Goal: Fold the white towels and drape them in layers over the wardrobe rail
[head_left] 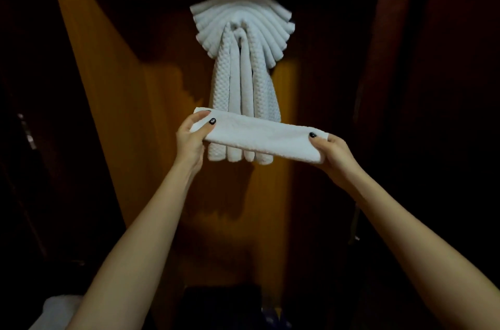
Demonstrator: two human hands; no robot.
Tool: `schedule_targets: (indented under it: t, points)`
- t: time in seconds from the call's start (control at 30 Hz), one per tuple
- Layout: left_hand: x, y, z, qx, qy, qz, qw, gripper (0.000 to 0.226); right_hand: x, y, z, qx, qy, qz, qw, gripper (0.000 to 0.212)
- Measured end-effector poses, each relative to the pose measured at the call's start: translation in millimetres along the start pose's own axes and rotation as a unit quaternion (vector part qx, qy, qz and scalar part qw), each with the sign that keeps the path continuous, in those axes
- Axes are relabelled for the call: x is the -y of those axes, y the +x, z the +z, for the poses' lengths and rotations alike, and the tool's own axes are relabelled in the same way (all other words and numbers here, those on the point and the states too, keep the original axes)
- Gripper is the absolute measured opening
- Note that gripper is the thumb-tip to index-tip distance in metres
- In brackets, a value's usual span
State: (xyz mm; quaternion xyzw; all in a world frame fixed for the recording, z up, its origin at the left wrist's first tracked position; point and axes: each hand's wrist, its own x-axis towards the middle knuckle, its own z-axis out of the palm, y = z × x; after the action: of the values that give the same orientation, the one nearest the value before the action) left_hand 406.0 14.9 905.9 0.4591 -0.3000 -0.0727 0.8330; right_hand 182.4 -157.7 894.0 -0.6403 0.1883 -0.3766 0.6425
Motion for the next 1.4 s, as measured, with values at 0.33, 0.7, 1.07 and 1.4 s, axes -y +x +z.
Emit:
schedule_targets:
  t: [0.33, 0.7, 1.07, 1.4]
  points:
    - [-72, 86, 11, 0.092, 0.047, 0.055, 0.993, 0.034, 119, 58, 10, 0.045, -0.052, -0.194, 0.979, 0.043]
    - [-117, 200, 53, 0.096, 0.036, 0.149, 0.984, 0.022, 178, 169, 42, 0.050, 0.018, -0.253, 0.966, 0.019]
    - [-159, 312, 89, 0.120, 0.025, 0.160, 0.979, 0.040, 263, 286, 83, 0.066, 0.082, -0.269, 0.957, 0.022]
    - [-117, 363, 96, 0.122, 0.166, 0.130, 0.970, 0.047, 213, 350, 89, -0.014, 0.119, -0.211, 0.970, 0.026]
